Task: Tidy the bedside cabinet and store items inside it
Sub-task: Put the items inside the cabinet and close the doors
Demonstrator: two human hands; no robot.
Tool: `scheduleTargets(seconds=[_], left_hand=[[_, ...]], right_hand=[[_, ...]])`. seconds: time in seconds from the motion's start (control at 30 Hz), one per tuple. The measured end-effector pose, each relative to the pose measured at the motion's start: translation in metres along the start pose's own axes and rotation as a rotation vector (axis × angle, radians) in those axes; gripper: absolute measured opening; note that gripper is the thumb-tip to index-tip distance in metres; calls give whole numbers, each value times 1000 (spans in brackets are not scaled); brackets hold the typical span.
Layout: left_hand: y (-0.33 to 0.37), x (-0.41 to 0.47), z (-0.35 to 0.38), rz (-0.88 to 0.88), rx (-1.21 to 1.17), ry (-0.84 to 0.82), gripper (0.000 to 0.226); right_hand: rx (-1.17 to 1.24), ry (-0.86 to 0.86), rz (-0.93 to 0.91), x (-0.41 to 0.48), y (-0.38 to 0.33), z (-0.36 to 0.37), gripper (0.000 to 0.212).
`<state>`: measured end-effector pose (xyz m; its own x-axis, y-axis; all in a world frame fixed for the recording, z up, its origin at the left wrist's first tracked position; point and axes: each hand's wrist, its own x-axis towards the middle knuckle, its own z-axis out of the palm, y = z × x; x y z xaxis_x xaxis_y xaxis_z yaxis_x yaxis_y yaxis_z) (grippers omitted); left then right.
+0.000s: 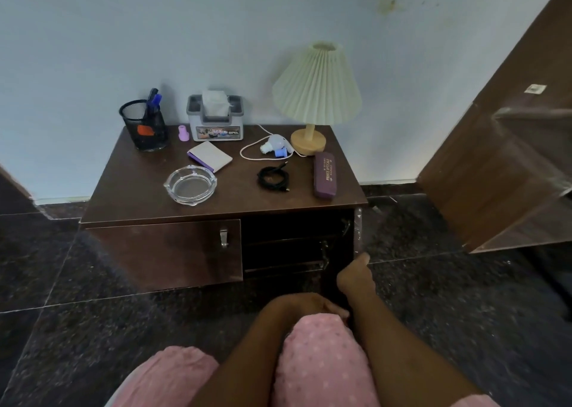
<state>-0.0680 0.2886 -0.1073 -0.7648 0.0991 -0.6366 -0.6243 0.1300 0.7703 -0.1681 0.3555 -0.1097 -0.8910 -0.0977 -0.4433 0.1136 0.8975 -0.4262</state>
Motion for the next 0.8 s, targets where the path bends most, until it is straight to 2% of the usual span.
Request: scheduleTargets(seconds=[0.13,0.33,0.53,0.6,0.7,0.77,0.8], left_hand=[[14,19,10,95,-144,-65,43],[25,40,22,149,-241,-56,64],[40,46,19,138,-300,30,54],[38,43,15,128,-309,86,53],[34,32,-3,95,-385,232,48],[27,19,-27,53,-503,394,44],[22,13,-44,27,-582,496,42]], right_hand=[[-87,48,-34,13,15,-13,46],[-303,161,-18,38,35,-42,47],[-336,196,0,41,32,-38,46],[-353,276,-26,37,25,-30,59],[-273,406,-185,28,3,-17,77],[-189,366,-293,21,-25,-10,73],[-148,281,-332,19,-42,-5,65]])
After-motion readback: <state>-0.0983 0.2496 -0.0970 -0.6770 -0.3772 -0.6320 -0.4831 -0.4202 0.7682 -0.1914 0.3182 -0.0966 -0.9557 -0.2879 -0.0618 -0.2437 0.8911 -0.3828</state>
